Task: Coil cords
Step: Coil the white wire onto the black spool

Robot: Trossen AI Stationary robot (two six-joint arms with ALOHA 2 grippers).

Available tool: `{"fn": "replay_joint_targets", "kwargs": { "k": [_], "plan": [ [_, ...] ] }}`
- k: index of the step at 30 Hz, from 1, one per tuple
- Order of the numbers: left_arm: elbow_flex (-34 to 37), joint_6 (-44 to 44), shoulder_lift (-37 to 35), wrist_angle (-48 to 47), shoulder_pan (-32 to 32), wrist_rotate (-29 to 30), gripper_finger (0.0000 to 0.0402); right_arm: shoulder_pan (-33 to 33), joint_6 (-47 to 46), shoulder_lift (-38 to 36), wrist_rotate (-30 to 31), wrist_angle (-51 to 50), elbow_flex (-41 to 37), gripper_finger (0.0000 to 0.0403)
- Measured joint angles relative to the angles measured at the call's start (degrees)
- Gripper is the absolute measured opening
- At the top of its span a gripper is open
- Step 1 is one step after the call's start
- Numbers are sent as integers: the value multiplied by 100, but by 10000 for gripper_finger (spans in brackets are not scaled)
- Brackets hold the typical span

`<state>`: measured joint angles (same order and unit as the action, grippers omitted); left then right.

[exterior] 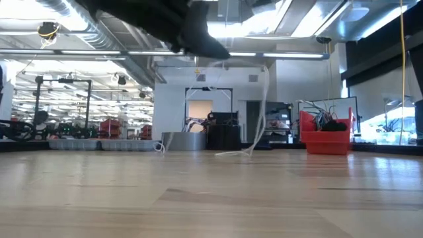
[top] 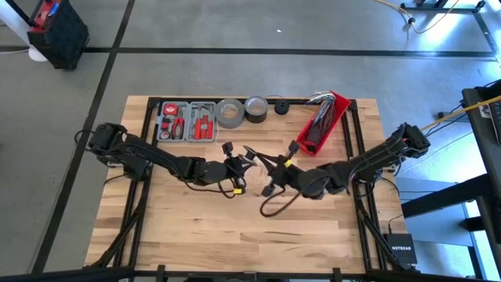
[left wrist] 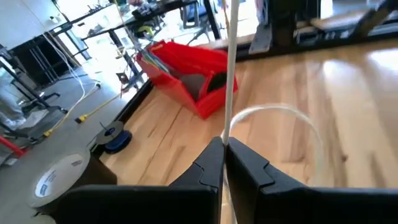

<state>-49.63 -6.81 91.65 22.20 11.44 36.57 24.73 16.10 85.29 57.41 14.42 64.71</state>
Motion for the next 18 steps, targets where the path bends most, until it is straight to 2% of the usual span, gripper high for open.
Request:
{"fn": "replay_joint_targets", "kwargs": {
  "k": [7,12,15,18],
  "plan": [
    [2,-297,361,-48,-193,-101,10,381,465,-91,293,280,2,5],
    [7,-554,748,-180,-311,-679,10,527,715,-93,620,461,4,5],
    [4,-750,1013,-521,-371,-962,10,536,835,-92,652,504,4,5],
    [8,-933,1209,-1126,-412,-984,10,532,837,-93,680,473,4,5]
  ]
}}
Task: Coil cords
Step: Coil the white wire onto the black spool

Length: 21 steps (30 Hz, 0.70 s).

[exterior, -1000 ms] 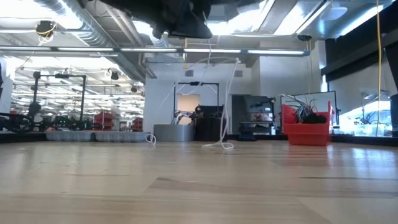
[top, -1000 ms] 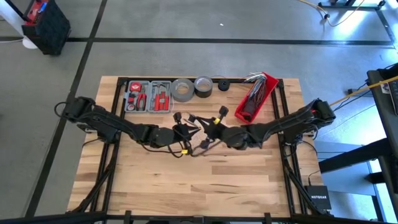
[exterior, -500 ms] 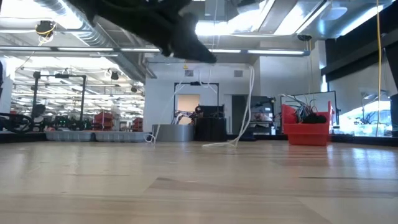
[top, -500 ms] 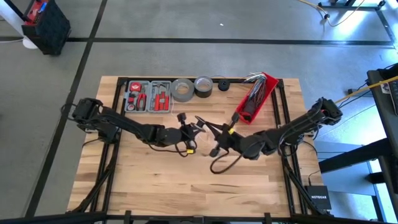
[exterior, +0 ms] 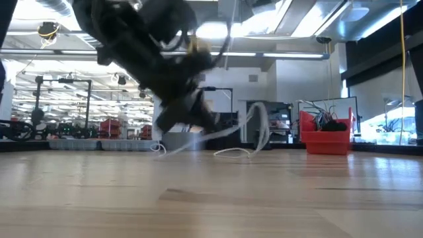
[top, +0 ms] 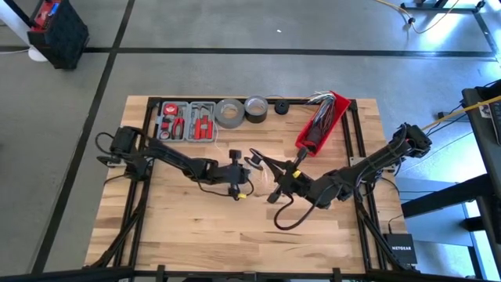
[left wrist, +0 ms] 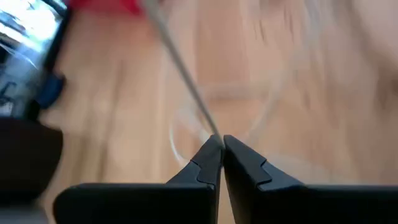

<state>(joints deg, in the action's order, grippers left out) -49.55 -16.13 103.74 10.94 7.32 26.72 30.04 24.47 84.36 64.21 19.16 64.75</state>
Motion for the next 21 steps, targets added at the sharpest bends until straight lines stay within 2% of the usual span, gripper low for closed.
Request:
{"fn": "replay_joint_targets", "kwargs": {
  "k": [4,7,10,15,18,21],
  "plan": [
    [18,357,58,-831,-87,5,27,6,-10,-33,30,140,36,5],
    [3,803,-85,-1294,-154,4,59,8,15,-23,29,130,41,5],
    [7,874,-291,-1700,-153,30,96,4,46,-9,80,52,24,5],
    [-215,1115,-964,-2845,0,26,136,4,78,-9,206,23,24,5],
    [-370,1482,-1430,-3554,168,22,145,2,88,-9,331,1,24,5],
    [-389,1860,-1935,-3758,367,31,147,0,87,-9,329,-35,23,5]
  ]
}}
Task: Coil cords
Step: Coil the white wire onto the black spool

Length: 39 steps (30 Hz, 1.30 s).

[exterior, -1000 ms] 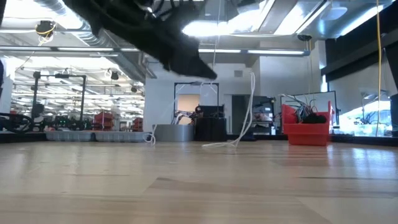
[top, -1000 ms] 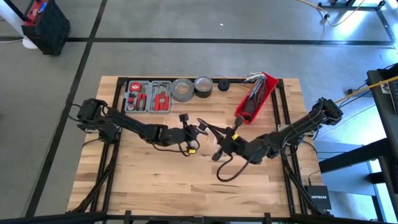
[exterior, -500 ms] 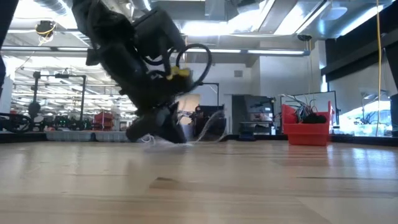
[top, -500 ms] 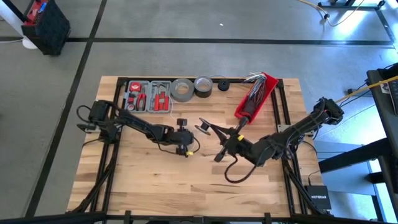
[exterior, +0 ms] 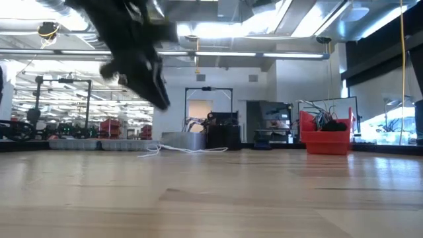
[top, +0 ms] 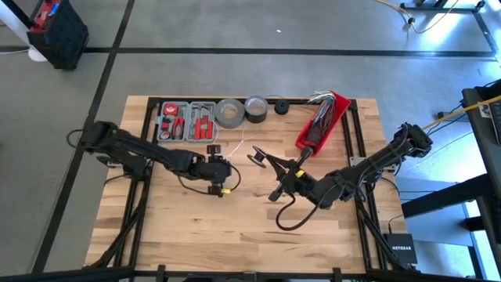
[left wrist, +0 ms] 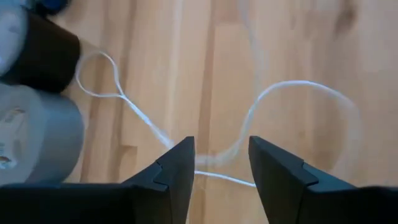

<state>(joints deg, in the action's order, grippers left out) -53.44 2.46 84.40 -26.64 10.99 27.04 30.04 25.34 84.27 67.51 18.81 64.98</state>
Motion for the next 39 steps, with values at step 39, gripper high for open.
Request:
{"fn": "replay_joint_targets", "kwargs": {
  "k": [39],
  "plan": [
    [296,-1588,709,4888,84,327,10,-120,-409,11,-636,-241,-12,5]
  ]
}}
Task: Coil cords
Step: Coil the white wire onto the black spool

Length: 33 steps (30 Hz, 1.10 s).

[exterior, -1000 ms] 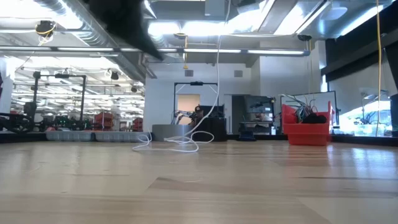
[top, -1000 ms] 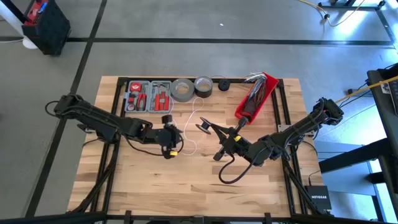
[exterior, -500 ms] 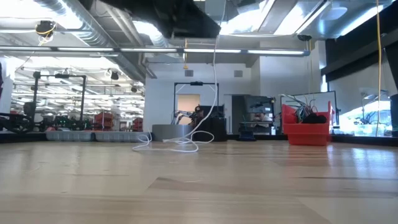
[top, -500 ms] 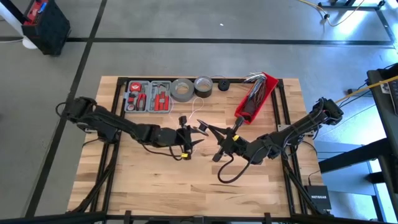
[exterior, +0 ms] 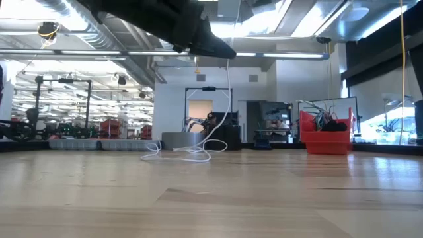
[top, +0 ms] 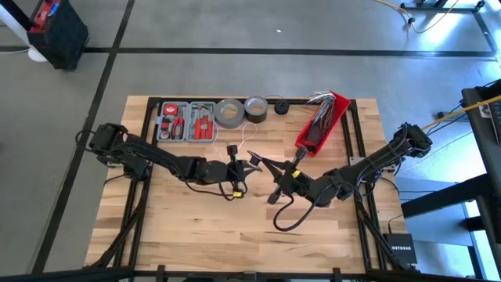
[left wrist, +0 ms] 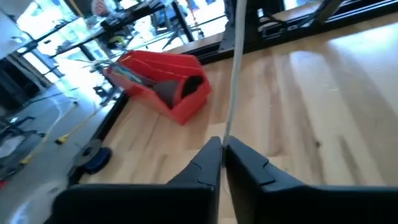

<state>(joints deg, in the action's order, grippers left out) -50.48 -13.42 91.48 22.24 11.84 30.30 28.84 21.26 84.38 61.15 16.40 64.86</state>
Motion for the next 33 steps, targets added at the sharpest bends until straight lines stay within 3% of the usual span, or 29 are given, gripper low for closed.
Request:
{"fn": "replay_joint_targets", "kwargs": {
  "k": [5,12,19,24,33],
  "plan": [
    [0,-95,-182,-563,4,592,5,0,4,0,-379,-64,-7,5],
    [-2,355,-1273,-2611,52,1623,3,-14,8,4,-521,-552,-7,5],
    [-3,1711,-2434,-4198,401,1471,3,-373,-24,123,-843,-1374,-2,5],
    [0,2190,-2851,-4314,619,1266,3,-834,0,560,-1205,-1601,-2,5],
    [2,2330,-2830,-4000,734,1225,3,-1448,-56,1036,-1565,-1626,-2,5]
  ]
}}
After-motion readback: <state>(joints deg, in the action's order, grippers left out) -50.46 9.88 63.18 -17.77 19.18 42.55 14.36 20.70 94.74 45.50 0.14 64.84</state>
